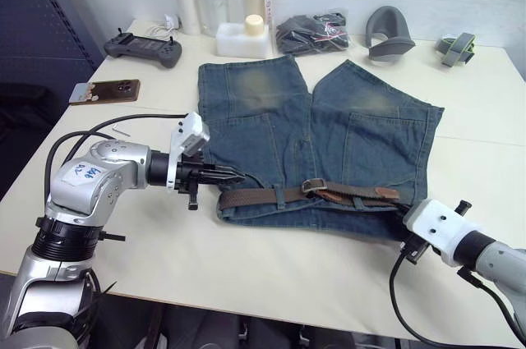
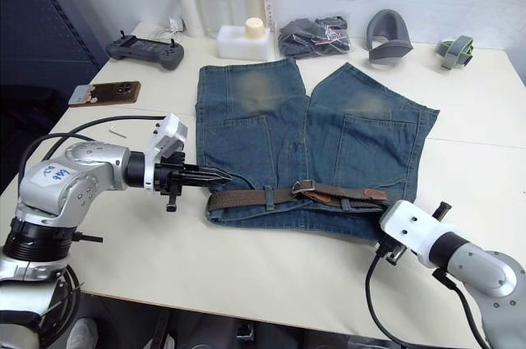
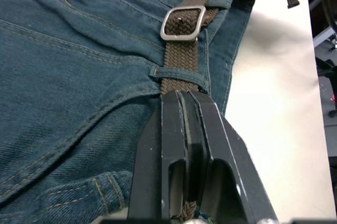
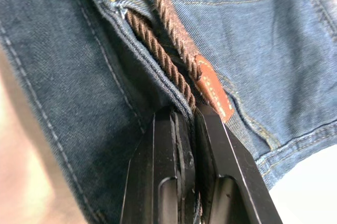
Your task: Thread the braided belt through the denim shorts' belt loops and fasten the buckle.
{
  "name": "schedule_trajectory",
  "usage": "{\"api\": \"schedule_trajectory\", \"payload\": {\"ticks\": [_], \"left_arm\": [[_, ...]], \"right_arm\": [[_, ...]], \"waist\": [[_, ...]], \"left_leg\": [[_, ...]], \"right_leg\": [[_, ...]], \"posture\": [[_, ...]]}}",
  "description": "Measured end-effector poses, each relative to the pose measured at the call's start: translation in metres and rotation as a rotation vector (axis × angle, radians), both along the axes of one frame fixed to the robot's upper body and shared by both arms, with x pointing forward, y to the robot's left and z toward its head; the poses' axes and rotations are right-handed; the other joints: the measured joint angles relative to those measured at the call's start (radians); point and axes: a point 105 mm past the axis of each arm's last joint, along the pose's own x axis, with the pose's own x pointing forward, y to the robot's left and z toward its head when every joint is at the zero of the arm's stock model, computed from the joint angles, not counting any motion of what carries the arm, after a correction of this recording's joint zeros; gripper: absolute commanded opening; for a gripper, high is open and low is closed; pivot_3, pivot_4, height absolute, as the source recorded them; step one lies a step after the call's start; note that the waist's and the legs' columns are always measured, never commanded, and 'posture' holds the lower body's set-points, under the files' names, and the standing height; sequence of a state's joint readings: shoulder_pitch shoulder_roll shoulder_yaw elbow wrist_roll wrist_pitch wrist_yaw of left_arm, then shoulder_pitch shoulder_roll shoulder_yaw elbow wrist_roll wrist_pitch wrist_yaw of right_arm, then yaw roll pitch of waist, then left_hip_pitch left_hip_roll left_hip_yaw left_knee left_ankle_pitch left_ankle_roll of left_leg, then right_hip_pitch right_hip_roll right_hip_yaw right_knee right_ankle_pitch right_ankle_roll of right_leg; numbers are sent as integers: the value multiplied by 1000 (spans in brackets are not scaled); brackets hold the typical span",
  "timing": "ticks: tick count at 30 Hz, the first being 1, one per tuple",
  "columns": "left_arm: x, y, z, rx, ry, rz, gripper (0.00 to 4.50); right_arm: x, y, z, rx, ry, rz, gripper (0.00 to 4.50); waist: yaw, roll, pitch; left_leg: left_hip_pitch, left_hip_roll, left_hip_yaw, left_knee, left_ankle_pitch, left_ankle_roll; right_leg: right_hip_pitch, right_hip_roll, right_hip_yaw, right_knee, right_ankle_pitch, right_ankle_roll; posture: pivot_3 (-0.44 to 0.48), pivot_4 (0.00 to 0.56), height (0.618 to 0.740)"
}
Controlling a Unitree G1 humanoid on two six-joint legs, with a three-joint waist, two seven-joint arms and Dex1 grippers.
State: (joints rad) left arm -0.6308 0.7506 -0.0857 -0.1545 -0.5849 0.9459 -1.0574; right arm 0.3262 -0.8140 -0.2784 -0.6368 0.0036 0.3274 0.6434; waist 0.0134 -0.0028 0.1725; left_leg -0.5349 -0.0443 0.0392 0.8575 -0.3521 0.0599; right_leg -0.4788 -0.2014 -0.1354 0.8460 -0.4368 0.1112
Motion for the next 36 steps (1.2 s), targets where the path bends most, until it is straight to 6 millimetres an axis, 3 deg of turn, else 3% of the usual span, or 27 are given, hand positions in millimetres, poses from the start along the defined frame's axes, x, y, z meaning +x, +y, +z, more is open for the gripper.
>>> {"api": "schedule_trajectory", "payload": {"ticks": [7,12,14,21,33,36], "left_arm": [[-9,-6,-20,84,48,-5,0],[-21,-12,-16,66,36,-58,1724],[-23,-14,-15,76,-13,-71,2624],[-22,-11,-49,232,-274,-72,2624],[7,-14,-47,295,-681,22,2624],[10,-13,-47,311,-741,21,1813]], "right_arm": [[1,3,-3,2,-7,-3,61],[2,3,-3,0,-11,-6,0],[3,3,-2,-2,-17,-4,0],[5,5,-2,5,-19,0,0],[7,6,0,6,-24,4,0],[8,7,0,6,-25,7,0]], "waist": [[-3,0,0],[-2,0,0],[-3,0,0],[-5,0,0],[-2,0,0],[0,0,0]], "left_leg": [[0,0,0,0,0,0],[0,0,0,0,0,0],[0,0,0,0,0,0],[2,0,1,-1,0,-1],[2,0,1,-1,0,-1],[2,0,1,-1,0,-1]], "right_leg": [[0,0,0,0,0,0],[0,0,1,0,0,0],[0,0,1,0,0,0],[0,0,1,0,0,0],[0,0,1,1,0,0],[0,0,1,0,0,0]], "posture": [[0,150,649],[0,150,649],[0,150,649],[0,150,649],[0,150,649],[0,150,649]]}}
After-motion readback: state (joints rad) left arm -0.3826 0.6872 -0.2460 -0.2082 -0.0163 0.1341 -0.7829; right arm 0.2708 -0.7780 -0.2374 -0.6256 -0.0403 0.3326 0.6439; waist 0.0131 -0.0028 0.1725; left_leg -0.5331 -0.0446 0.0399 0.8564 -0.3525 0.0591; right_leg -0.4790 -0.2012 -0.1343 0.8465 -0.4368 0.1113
